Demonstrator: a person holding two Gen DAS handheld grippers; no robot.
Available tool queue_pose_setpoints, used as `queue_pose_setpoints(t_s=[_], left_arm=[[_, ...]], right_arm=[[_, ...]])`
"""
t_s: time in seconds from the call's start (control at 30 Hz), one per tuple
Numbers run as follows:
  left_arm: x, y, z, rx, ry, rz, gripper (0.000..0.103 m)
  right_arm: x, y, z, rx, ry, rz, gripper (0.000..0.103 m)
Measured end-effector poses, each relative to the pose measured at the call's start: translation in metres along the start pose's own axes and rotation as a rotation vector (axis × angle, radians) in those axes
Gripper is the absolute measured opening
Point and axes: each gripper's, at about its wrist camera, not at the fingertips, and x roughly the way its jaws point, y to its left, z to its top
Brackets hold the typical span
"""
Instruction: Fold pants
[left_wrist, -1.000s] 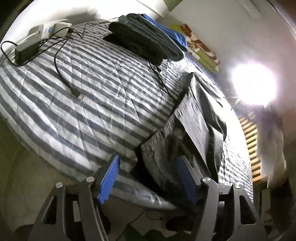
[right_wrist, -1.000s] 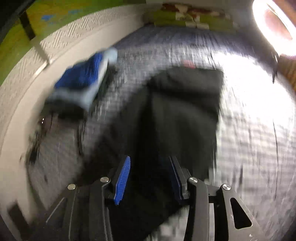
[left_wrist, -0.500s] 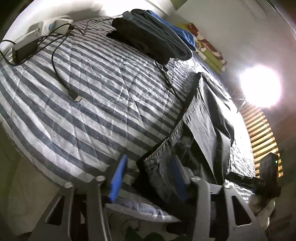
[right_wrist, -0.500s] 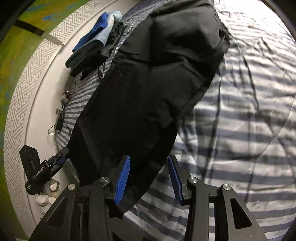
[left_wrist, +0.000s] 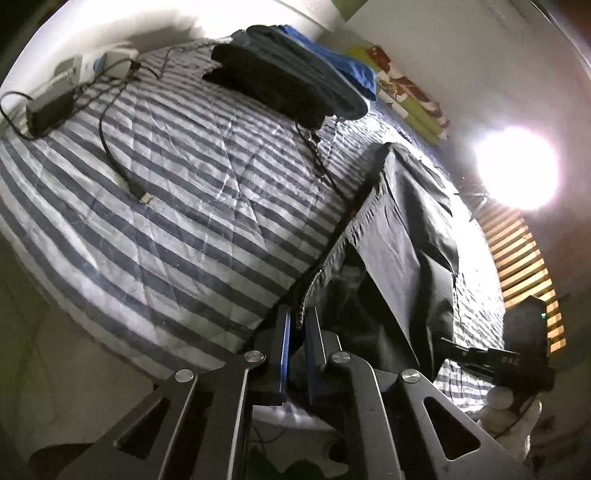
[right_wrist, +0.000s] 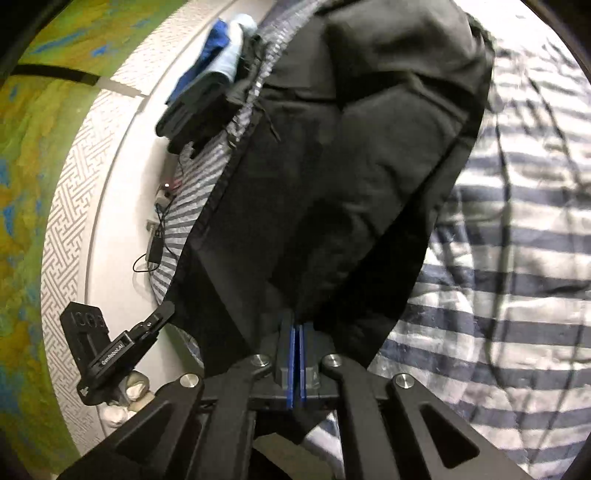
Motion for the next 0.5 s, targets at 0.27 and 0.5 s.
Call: queue_pose_setpoints(t_s=[0.27, 0.5], left_arm=[[0.002, -0.012, -0.022, 0.061, 0.036, 0.063, 0.006], [0.019, 0.002, -0.022, 0.022, 0.072, 0.132, 0.011]], right_arm=[[-0.012, -0.001, -0.013, -0.043, 0.006, -0.076, 0.002], [-0.011, -0.008, -0.020, -0.068, 0.018, -0.073, 0.008]])
